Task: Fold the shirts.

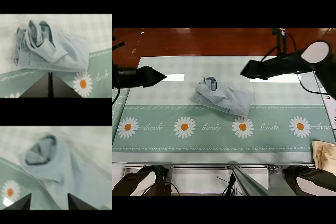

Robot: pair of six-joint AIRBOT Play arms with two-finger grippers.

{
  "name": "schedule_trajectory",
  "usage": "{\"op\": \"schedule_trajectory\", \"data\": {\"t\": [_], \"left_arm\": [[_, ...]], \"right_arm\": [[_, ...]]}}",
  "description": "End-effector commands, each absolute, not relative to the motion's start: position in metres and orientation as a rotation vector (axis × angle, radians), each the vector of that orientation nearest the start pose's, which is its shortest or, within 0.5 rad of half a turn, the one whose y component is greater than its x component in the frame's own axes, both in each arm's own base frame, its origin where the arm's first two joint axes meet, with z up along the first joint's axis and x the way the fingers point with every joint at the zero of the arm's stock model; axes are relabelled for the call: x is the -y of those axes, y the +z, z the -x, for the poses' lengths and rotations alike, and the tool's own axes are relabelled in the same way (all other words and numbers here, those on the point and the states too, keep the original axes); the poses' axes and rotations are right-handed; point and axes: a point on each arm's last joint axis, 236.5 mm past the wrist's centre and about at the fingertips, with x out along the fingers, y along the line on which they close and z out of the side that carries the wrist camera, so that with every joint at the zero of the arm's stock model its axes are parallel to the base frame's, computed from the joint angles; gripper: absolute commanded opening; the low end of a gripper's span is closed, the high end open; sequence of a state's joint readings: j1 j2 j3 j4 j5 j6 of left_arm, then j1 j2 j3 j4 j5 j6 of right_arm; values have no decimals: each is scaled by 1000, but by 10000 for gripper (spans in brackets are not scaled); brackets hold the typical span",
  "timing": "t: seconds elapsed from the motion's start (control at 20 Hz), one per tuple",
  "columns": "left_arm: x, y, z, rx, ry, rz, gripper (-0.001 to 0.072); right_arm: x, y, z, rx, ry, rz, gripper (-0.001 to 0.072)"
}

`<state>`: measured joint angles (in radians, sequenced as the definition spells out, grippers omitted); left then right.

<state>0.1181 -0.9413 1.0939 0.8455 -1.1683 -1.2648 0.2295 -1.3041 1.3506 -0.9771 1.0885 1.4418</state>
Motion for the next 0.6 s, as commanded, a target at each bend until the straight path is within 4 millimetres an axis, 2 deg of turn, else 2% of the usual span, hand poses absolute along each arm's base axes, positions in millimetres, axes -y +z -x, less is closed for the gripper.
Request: {"op": "schedule_trajectory", "data": {"t": [0.0,0.05,0.1,0.2,0.3,0.35,0.4,0.5,0.55], "left_arm": [[102,159,-353,-850,-483,368,24],[102,159,-353,-850,-483,368,24],[102,159,-353,-850,-484,368,24],[102,158,-353,-851,-483,368,24],[100,157,-353,-856,-477,358,24],[99,155,-351,-866,-477,352,24],[99,151,-348,-884,-477,340,24],[96,144,-341,-925,-475,313,24],[95,141,-338,-939,-476,306,24]], "right_arm": [[-134,66,-362,-1284,453,-94,529],[-115,47,-353,-1353,395,-100,525],[-107,30,-344,-1402,370,-150,525],[-118,0,-335,-1428,375,-340,537],[-135,-25,-340,-1373,350,-552,555],[-142,-34,-346,-1332,323,-656,590],[-149,-41,-352,-1288,292,-761,593],[-152,-56,-357,-1237,234,-871,593],[-150,-66,-358,-1231,206,-870,593]]}}
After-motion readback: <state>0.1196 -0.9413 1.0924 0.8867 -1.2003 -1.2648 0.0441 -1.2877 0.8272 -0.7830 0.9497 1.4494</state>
